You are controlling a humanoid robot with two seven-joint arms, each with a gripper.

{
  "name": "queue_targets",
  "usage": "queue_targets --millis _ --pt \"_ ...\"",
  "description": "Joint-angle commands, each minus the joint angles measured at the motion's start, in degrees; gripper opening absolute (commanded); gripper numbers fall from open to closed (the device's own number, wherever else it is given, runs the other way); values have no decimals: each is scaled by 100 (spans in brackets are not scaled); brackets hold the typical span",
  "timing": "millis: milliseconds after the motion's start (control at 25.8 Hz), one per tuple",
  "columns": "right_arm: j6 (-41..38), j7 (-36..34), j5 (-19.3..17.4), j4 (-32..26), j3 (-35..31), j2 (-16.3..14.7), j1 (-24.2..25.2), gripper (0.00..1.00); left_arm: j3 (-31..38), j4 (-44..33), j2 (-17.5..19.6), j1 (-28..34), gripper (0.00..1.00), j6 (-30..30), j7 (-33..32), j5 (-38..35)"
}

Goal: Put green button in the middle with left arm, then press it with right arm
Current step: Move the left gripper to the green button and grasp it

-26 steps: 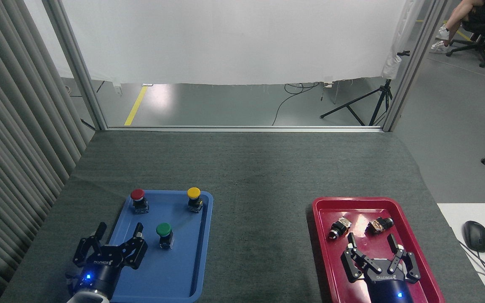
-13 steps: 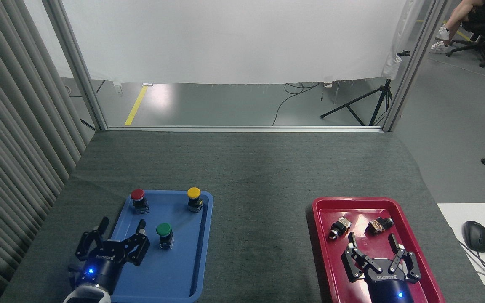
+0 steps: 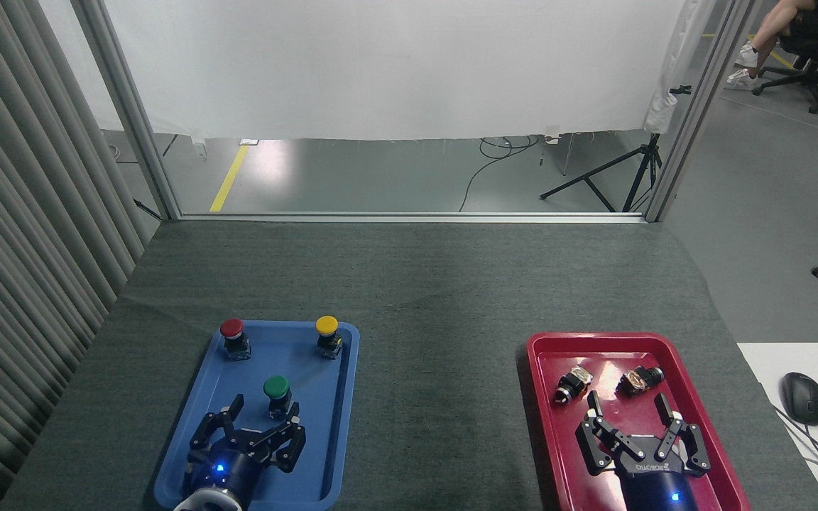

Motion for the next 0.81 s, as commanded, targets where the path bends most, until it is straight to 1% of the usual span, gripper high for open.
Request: queue_targets --millis 0,271,426,581,620,697,736,775 --pt "-3 1 0 -1 0 0 0 99 -11 489 -234 -203 92 -12 -12 -8" --pt "5 1 -9 -27 0 9 -9 99 -19 1289 -340 -668 91 23 58 -8" --pt "32 18 -18 -27 9 -17 0 99 -11 1764 -357 -879 77 49 172 19" --pt "23 27 -9 -45 18 9 9 99 7 1861 -357 -958 66 181 286 27" --pt "5 36 -9 -80 18 18 17 99 7 1887 -357 -976 61 199 304 27" --pt "32 45 0 -45 0 26 -18 99 -2 1852 -331 -976 41 111 322 19" --pt "32 45 -18 -36 0 9 -44 99 -11 1825 -322 -958 32 76 365 19" --pt "32 45 -18 -36 -9 18 -53 99 -11 1799 -305 -932 21 -39 418 10"
